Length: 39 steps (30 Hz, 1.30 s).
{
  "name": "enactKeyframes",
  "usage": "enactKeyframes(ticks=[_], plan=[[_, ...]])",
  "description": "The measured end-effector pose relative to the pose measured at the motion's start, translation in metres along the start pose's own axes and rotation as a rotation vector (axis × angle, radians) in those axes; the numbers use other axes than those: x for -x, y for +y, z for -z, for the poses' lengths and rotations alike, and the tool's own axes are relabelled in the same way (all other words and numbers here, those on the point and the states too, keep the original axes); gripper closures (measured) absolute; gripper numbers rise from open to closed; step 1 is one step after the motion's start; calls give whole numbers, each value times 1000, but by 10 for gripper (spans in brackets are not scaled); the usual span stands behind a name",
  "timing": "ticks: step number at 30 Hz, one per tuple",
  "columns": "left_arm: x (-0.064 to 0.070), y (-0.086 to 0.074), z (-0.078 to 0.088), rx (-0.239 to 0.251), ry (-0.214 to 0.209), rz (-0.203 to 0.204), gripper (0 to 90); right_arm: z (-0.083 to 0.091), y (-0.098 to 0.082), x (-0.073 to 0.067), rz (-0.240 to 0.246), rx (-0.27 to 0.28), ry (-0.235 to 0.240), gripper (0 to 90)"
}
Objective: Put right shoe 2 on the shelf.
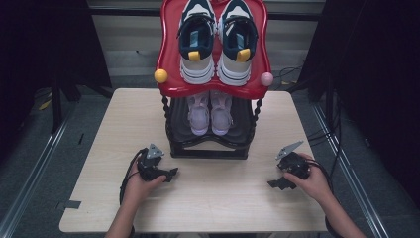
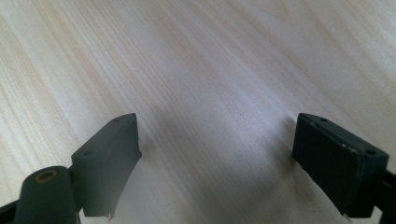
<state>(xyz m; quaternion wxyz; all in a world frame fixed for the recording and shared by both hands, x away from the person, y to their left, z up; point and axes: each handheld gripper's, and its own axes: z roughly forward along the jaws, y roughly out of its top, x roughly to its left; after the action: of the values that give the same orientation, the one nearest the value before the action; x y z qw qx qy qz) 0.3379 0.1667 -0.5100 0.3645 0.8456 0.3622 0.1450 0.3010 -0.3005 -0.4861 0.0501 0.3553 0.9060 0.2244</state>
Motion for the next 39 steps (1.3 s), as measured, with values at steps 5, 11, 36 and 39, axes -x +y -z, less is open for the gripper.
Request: enactKeyframes(ticks=[5, 11, 36, 39], plan=[[0, 0, 0, 0, 0, 0, 133, -1, -6, -2, 10, 48, -21, 128], [0, 0, 0, 0, 0, 0, 133, -4, -15, -4, -5, 135, -44, 114], [0, 0, 0, 0, 1, -2, 133, -11, -37, -11, -71, 345, -104, 92], [0, 0, 0, 0, 1, -2, 133, -11, -37, -11, -71, 345, -104, 92]])
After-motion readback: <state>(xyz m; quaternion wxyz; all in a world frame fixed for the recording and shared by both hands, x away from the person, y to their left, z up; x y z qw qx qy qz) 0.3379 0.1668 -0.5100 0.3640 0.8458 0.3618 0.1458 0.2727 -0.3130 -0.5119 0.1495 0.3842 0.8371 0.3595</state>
